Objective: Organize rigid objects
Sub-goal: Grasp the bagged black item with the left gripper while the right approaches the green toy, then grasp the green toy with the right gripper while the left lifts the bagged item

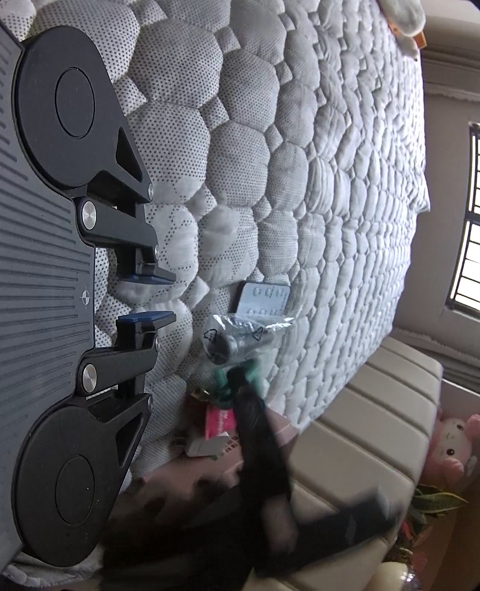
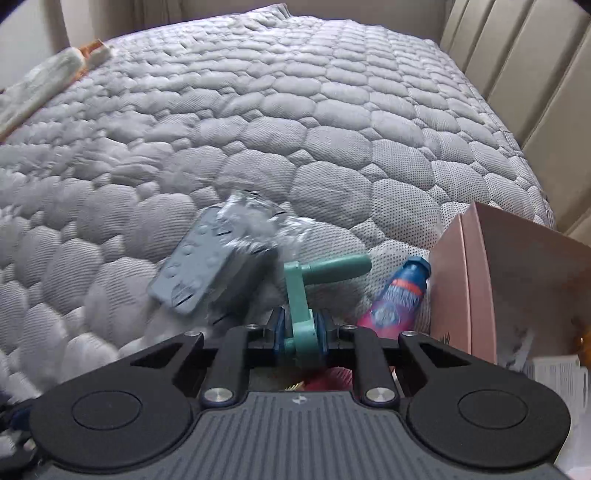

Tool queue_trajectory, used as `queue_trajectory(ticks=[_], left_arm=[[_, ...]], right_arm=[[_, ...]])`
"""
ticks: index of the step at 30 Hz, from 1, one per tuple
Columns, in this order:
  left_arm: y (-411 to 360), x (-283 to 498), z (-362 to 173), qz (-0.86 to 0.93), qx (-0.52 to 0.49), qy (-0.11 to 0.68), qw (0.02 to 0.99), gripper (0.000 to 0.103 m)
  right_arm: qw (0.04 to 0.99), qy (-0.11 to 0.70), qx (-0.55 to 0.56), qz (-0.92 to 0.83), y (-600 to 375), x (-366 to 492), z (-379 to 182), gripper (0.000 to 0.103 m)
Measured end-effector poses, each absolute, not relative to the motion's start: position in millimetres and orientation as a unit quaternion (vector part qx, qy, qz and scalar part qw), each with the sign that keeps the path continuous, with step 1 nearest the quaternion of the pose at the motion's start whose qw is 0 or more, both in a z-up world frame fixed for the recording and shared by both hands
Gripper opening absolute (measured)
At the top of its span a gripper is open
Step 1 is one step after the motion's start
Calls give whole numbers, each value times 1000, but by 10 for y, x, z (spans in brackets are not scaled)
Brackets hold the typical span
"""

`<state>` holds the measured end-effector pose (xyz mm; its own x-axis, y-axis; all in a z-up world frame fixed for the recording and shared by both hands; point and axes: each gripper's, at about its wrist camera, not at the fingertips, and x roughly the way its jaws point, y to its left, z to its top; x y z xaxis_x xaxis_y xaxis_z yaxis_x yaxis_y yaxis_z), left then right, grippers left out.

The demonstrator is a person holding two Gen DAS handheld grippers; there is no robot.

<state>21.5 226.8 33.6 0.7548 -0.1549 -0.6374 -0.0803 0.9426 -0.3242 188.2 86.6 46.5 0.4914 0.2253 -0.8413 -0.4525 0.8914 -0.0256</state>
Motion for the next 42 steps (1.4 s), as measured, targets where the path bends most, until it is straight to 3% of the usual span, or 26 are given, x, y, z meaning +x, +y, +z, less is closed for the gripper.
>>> queue_trajectory(ticks=[1,7,17,25,27,29,31,32,35,42], left_arm=[[2292,196,349,-21,-177,340,924,17],[2337,337,483,-14,-206,312,927,17],[1740,1198,455,-22,-123,361,924,17],[1519,1583,242,-12,-53,386,921,30],[1479,1609,202,-22,-27,391,920,35],[1469,1615,185,-30,-5,388,921,35],[1507,1626,181,-32,-13,390,920,35],[1532,1628,188,-34,-23,392,919,33],[1602,1586,223,-37,-51,392,918,26],[1621,940,324,-94,-85,389,913,25]], right_arm=[[857,454,-121,209,855,1776,534,11],[857,406,-128,289,426,782,955,11],[878,374,-126,271,-365,186,638,11],[895,357,-89,254,-829,67,599,12],[896,355,-86,254,-900,22,568,14],[898,350,-85,252,-953,-23,548,23],[901,344,-80,251,-992,-65,534,39],[902,342,-76,251,-1013,-84,527,41],[903,343,-71,248,-1059,-130,510,42],[906,336,-75,246,-1078,-256,517,42]])
